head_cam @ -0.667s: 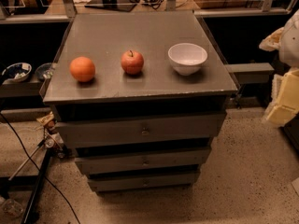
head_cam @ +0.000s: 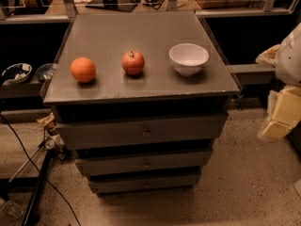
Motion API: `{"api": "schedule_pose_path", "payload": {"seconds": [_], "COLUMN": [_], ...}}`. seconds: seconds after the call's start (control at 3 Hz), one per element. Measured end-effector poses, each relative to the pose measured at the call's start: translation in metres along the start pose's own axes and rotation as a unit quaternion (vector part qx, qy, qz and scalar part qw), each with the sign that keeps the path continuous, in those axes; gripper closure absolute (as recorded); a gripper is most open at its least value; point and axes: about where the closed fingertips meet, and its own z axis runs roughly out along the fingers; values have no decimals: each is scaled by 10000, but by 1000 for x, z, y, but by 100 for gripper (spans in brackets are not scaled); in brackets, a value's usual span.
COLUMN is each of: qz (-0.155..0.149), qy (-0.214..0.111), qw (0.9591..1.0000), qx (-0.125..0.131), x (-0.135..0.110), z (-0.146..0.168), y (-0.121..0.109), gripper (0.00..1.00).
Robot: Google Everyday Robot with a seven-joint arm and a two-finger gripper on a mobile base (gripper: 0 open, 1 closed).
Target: Open bottom drawer
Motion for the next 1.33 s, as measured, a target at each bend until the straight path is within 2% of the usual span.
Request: {"api": "schedule_pose_path", "payload": {"seconds": [0.67,1.0,1.33], "qz": [-43,-121,-125], "qy": [-293,-410,-411], "qw": [9989,9967,9965], "qx": [-352,-690,-719], "x": [-16,-31,-31], "z": [54,78,80], "y": [56,78,80], "gripper": [0,0,0]}}
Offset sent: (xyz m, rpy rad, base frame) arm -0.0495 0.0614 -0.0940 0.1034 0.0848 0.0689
